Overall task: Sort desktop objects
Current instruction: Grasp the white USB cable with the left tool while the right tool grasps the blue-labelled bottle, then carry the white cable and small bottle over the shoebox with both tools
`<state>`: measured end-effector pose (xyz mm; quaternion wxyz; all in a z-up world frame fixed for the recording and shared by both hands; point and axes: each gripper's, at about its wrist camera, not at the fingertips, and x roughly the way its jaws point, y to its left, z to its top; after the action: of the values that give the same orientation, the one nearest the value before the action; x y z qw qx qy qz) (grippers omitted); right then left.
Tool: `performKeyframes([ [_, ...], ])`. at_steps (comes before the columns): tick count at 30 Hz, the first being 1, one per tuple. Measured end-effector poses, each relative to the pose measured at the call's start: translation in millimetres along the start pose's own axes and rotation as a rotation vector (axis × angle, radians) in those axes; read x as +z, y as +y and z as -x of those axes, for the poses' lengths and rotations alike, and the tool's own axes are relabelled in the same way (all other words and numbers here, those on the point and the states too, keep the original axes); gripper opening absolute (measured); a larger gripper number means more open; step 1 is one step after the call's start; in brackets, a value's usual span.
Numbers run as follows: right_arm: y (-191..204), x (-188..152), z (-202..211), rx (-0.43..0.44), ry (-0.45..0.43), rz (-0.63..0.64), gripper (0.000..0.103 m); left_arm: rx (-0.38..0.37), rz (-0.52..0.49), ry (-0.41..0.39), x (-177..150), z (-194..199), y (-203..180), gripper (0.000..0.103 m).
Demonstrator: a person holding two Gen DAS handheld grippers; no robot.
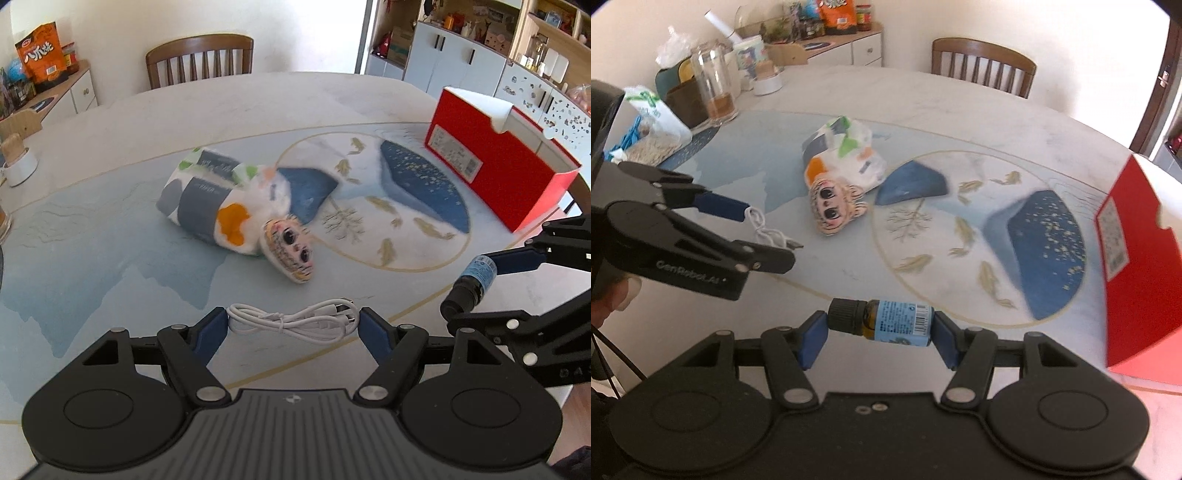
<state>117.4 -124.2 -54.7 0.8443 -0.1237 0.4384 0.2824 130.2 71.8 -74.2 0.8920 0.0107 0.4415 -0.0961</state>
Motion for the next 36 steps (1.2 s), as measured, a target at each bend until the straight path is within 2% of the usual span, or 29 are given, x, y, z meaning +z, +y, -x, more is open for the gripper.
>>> performKeyframes([
  [16,-65,2,54,-0.015,-0.077,-0.114,0.060,-0.049,-0.063,-0.056,38,23,-63,0.077],
  [36,-158,3,104,-0.050,-0.144,-0.188,0.060,-0.110,-0.138,-0.122,100,21,-150,0.077],
])
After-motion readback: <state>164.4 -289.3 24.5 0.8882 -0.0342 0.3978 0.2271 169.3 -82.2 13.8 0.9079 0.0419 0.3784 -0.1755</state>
